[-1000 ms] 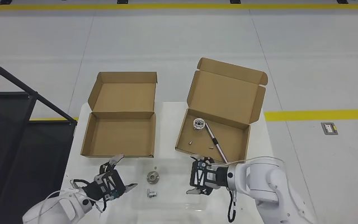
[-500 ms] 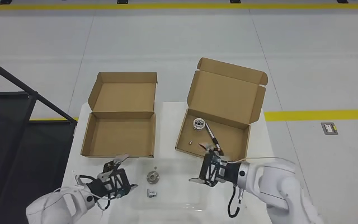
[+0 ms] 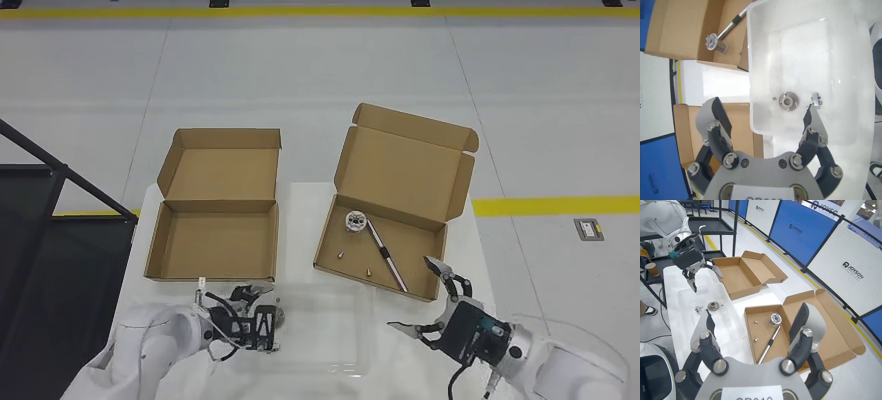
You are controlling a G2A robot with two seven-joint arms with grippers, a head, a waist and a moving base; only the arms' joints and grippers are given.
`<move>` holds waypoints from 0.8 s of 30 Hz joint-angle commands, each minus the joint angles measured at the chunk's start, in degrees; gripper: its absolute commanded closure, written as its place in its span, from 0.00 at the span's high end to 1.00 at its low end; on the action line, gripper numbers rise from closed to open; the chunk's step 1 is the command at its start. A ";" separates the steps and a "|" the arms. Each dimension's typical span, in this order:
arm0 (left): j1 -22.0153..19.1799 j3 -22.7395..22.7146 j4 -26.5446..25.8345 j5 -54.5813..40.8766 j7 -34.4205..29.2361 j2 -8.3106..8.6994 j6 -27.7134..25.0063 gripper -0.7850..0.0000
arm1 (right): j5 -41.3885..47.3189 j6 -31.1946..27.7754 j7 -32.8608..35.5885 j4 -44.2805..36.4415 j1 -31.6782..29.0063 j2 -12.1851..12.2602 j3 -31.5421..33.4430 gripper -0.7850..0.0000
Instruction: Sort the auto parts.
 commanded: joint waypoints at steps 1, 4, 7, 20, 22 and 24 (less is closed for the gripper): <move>0.11 -0.12 0.04 -0.07 0.09 0.02 0.00 1.00 | 0.02 0.00 0.08 0.01 0.16 0.00 -0.05 1.00; 0.11 -0.12 0.04 -0.07 0.09 0.02 0.00 1.00 | 0.02 0.00 0.08 0.01 0.16 0.00 -0.05 1.00; 0.11 -0.12 0.04 -0.07 0.09 0.02 0.00 1.00 | 0.02 0.00 0.08 0.01 0.16 0.00 -0.05 1.00; -2.99 6.15 3.08 -3.59 -3.01 0.64 0.00 1.00 | 2.34 6.44 -6.21 2.26 -2.09 0.18 2.80 1.00; -4.68 7.84 3.56 -4.49 -3.58 1.52 0.00 1.00 | 2.56 6.32 -6.82 2.90 -2.73 0.31 3.40 1.00; -6.39 10.21 4.28 -5.79 -4.24 2.53 0.00 1.00 | 2.89 6.43 -7.41 3.58 -3.19 0.41 3.76 1.00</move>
